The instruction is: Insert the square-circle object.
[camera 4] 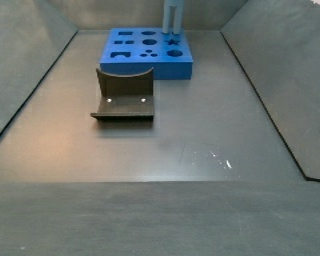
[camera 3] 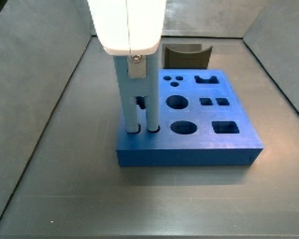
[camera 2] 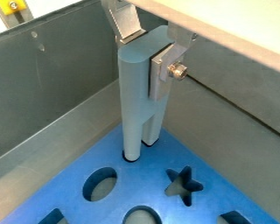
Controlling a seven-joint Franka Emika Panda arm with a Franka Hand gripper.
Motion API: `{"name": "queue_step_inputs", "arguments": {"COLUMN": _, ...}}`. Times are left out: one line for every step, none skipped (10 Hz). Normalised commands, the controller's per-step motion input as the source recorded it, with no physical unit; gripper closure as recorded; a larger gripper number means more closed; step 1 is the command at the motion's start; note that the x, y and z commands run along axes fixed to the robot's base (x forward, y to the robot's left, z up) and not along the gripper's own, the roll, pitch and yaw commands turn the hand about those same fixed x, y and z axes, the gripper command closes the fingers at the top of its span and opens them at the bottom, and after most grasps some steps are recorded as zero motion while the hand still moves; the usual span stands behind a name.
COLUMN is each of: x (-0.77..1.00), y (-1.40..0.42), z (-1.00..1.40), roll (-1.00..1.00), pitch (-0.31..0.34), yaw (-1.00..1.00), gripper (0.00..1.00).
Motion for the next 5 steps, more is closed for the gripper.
{"name": "queue_step_inputs", "arguments": {"x": 0.02, "y": 0.0, "z": -0.18, "roll": 0.0, "pitch": 0.0, "yaw": -0.03, "gripper": 1.0}}
{"name": "queue_step_inputs", "arguments": {"x": 0.19, "y": 0.0, "z": -0.45, "roll": 0.02, "pitch": 0.0, "yaw": -0.05, "gripper": 1.0}}
{"name": "queue_step_inputs", "arguments": {"x": 0.19, "y": 0.0, "z": -0.44, "roll": 0.0, "pitch": 0.011, "yaw": -0.32, "gripper": 1.0}}
{"name": "queue_step_inputs", "arguments": {"x": 0.11, "y": 0.0, "z": -0.4, "roll": 0.0, "pitch": 0.0, "yaw": -0.35, "gripper": 1.0}}
{"name": "queue_step_inputs", "arguments": {"x": 0.07, "y": 0.0, "z": -0.4, "roll": 0.0, "pitch": 0.0, "yaw": -0.29, "gripper": 1.0}}
